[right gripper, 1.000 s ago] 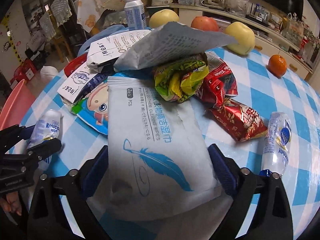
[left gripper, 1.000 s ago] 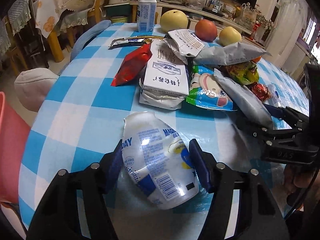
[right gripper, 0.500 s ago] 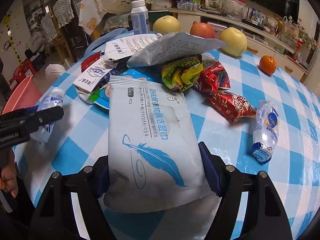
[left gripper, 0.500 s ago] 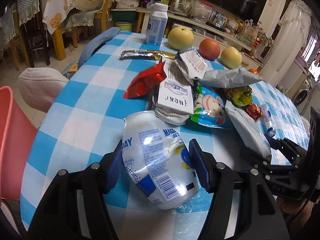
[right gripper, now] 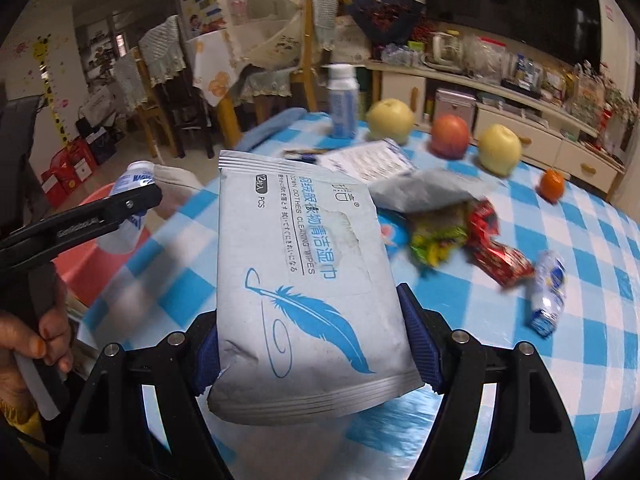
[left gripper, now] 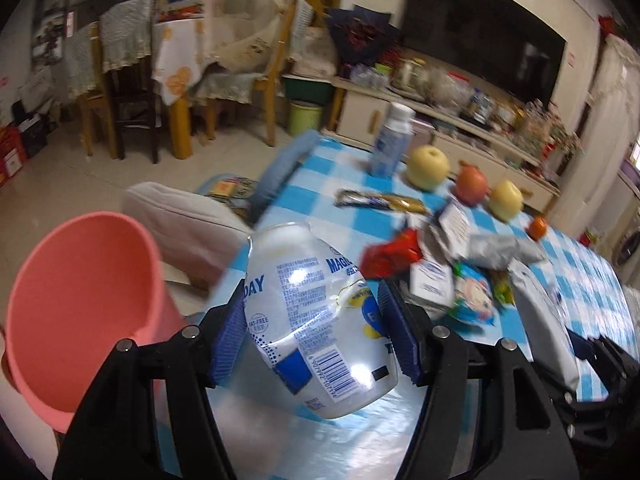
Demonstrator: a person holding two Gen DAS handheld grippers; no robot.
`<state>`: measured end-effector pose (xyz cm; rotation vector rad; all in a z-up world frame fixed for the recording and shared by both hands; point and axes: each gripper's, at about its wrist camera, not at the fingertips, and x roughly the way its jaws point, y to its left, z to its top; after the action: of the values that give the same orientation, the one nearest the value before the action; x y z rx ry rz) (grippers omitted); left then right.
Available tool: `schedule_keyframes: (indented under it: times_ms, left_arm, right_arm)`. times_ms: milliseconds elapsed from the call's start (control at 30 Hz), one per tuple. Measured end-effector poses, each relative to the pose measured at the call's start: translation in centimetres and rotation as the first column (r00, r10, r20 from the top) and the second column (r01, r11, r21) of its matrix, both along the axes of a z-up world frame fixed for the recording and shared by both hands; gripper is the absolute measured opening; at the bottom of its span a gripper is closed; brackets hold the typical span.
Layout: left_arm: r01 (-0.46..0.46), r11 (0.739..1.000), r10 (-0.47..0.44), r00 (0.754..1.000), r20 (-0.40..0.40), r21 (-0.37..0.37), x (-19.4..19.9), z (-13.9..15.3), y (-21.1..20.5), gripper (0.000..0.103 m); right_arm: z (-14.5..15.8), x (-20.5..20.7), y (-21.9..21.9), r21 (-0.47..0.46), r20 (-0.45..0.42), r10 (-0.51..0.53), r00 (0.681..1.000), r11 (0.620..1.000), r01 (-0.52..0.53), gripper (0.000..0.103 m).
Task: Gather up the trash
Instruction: 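Carry the bottle and wipes pack over the pink bucket and release both, then move both grippers back over the table toward the snack pile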
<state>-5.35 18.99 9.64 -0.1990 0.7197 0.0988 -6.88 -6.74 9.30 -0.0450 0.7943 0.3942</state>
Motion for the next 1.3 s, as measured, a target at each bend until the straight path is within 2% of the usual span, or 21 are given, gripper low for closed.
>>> schedule_keyframes:
  times_ms: [100,167,267,367,467,567,667,767,800,867,1067,1167,1300]
  left_arm:
    - [-0.111,0.994,0.110,0.994,0.017,0.007,-0.3,0.6,3.7,0.065]
    - [-0.191,0.982,0.191,0.981,0.028,0.011,-0.6,1.1,6.3,0.065]
    - [-0.307,0.952,0.307,0.951,0.034,-0.003,-1.3,1.6,10.8,0.065]
    - [-0.404,0.915,0.403,0.915,0.023,0.020,-1.9,1.5,14.7,0.065]
    - [-0.503,0.864,0.503,0.864,0.000,-0.004,-2.6,1.3,18.9,0.065]
    - [-0.558,0.830,0.557,0.830,-0.022,-0.031,-3.2,0.9,21.5,0.065]
    - [-0.576,0.817,0.574,0.817,-0.048,-0.037,-3.3,0.4,22.5,0.065]
    - [-0.568,0.823,0.566,0.822,-0.057,-0.014,-3.0,0.3,22.5,0.076]
    - [-0.570,0.822,0.570,0.820,-0.052,0.007,-2.9,0.3,22.4,0.082]
    - [-0.564,0.825,0.565,0.824,-0.037,0.033,-2.8,0.4,21.6,0.082]
    - [-0.531,0.846,0.532,0.847,-0.010,0.039,-2.6,0.8,20.4,0.088]
    - [-0.494,0.868,0.494,0.869,0.007,0.046,-2.1,1.0,19.1,0.089]
    - [-0.430,0.901,0.428,0.903,0.036,0.061,-1.3,1.4,16.7,0.091]
  right_arm:
    - [1.0,-0.3,4.3,-0.011,0.018,0.070,0.997,0.998,-0.069,0.076]
    - [1.4,-0.4,7.3,-0.020,0.028,0.120,0.992,0.993,-0.119,0.076]
    - [1.9,-0.6,12.4,-0.037,0.044,0.209,0.977,0.978,-0.207,0.076]
    - [2.1,-0.6,17.6,-0.073,0.055,0.296,0.954,0.954,-0.292,0.076]
    - [1.8,-0.3,22.3,-0.107,0.056,0.366,0.929,0.927,-0.358,0.076]
    - [1.0,-0.2,26.4,-0.142,0.056,0.424,0.904,0.900,-0.413,0.076]
    - [-0.1,-0.2,29.9,-0.192,0.052,0.481,0.875,0.865,-0.464,0.077]
    - [-1.2,-0.6,32.1,-0.247,0.063,0.521,0.851,0.834,-0.493,0.089]
    - [-1.3,-0.8,32.3,-0.251,0.074,0.526,0.847,0.832,-0.495,0.089]
    - [-1.6,-0.9,31.9,-0.248,0.085,0.520,0.850,0.837,-0.487,0.090]
    - [-1.0,-0.9,28.1,-0.179,0.115,0.435,0.893,0.893,-0.412,0.090]
    - [-0.4,-0.7,25.7,-0.133,0.117,0.371,0.921,0.925,-0.356,0.090]
    - [-0.2,-0.7,22.6,-0.115,0.111,0.305,0.946,0.949,-0.293,0.090]
